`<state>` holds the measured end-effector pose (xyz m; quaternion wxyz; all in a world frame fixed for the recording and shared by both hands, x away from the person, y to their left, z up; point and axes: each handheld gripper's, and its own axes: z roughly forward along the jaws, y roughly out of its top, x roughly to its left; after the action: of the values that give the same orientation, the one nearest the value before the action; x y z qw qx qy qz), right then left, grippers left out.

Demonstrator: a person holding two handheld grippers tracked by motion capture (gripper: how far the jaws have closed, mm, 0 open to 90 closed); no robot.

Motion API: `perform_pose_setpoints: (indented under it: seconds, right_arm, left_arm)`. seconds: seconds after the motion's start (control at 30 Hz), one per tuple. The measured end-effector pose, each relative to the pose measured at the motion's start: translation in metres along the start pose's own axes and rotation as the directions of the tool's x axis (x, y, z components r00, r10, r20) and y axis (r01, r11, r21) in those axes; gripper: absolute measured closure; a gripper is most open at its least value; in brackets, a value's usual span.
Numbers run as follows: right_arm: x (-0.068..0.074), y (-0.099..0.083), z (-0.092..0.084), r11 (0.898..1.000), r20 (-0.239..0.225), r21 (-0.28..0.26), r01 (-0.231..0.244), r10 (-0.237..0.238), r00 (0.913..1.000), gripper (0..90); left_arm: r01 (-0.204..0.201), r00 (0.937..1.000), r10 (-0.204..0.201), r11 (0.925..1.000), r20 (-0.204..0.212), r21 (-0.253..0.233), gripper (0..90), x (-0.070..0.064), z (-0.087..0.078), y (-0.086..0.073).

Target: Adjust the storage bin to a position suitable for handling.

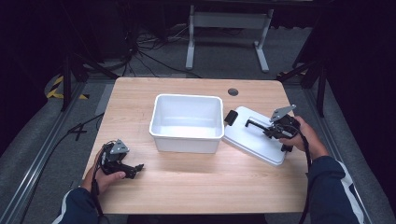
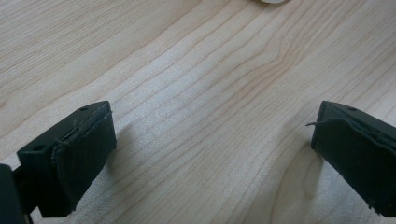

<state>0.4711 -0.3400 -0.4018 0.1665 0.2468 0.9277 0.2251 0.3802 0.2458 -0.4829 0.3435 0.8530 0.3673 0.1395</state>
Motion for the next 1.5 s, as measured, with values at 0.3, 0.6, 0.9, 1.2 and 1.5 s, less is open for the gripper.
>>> perform_pose_setpoints:
  seconds: [0.3,0.6,0.9,1.2,1.5]
  right_arm:
    - [0.002,0.001,-0.004,1.0,-0.006,0.014,-0.015,0.015,0.9999,72.2]
    - [0.008,0.004,-0.015,0.999,0.009,-0.019,-0.045,0.045,0.9989,55.8]
    - [0.018,0.004,-0.03,0.995,0.066,-0.075,-0.072,0.077,0.9949,46.0]
    - [0.034,-0.007,-0.043,0.986,0.112,-0.121,-0.114,0.128,0.9855,35.7]
    - [0.045,-0.024,-0.053,0.979,0.117,-0.158,-0.13,0.15,0.9818,35.1]
  left_arm:
    - [0.0,1.0,0.0,1.0,0.001,0.0,0.3,0.0,0.0,0.0]
    - [-0.004,1.0,0.004,1.0,0.005,0.001,0.2,0.001,0.0,0.0]
    - [-0.004,0.9999,0.004,1.0,0.013,0.006,0.1,0.001,0.0,0.0]
    - [-0.01,1.0,0.01,0.9999,0.0,0.002,0.4,0.001,0.0,0.0]
    - [-0.006,1.0,0.006,1.0,0.005,0.0,0.3,0.001,0.0,0.0]
